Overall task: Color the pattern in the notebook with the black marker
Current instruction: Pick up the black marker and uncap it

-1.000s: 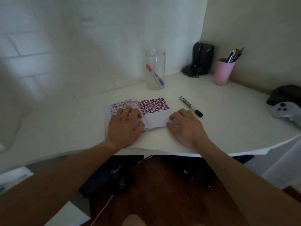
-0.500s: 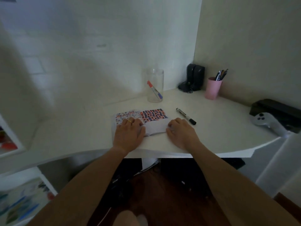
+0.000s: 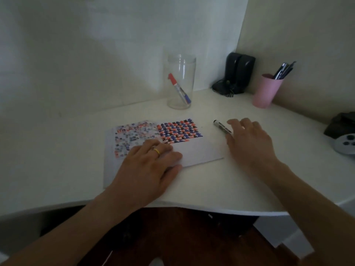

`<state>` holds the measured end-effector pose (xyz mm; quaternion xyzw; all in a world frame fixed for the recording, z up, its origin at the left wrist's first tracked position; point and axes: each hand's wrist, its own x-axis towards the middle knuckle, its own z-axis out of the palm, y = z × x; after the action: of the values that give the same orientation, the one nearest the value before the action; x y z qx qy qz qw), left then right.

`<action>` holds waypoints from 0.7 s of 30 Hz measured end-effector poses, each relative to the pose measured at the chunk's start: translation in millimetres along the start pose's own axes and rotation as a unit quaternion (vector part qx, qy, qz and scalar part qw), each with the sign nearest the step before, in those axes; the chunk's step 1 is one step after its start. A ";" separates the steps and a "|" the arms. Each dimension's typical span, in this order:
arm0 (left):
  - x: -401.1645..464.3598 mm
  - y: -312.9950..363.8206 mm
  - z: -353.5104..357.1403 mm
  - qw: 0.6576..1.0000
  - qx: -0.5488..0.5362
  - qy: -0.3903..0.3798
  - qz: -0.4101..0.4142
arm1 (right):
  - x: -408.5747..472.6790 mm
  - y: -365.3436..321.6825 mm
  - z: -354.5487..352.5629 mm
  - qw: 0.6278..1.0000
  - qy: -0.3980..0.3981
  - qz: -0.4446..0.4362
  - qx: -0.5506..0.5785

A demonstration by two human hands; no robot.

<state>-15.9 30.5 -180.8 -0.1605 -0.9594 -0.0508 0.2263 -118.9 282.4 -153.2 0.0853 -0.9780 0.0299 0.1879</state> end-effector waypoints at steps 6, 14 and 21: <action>5.4 -1.5 -2.8 0.999 0.004 -0.039 -0.002 | 36.1 -12.3 0.5 0.998 -0.043 -0.028 0.020; 41.4 -18.8 -27.9 0.985 -0.060 -0.154 0.044 | 72.4 -55.4 -9.2 0.800 -0.197 0.047 0.566; 122.9 -54.9 -18.3 0.981 -0.146 -0.109 -0.060 | 72.5 -43.0 28.4 0.701 -0.244 0.101 0.663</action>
<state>-130.4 10.6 -110.5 -0.1384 -0.9685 -0.1861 0.0909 -187.8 226.3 -151.4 0.0927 -0.7201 0.6672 -0.1668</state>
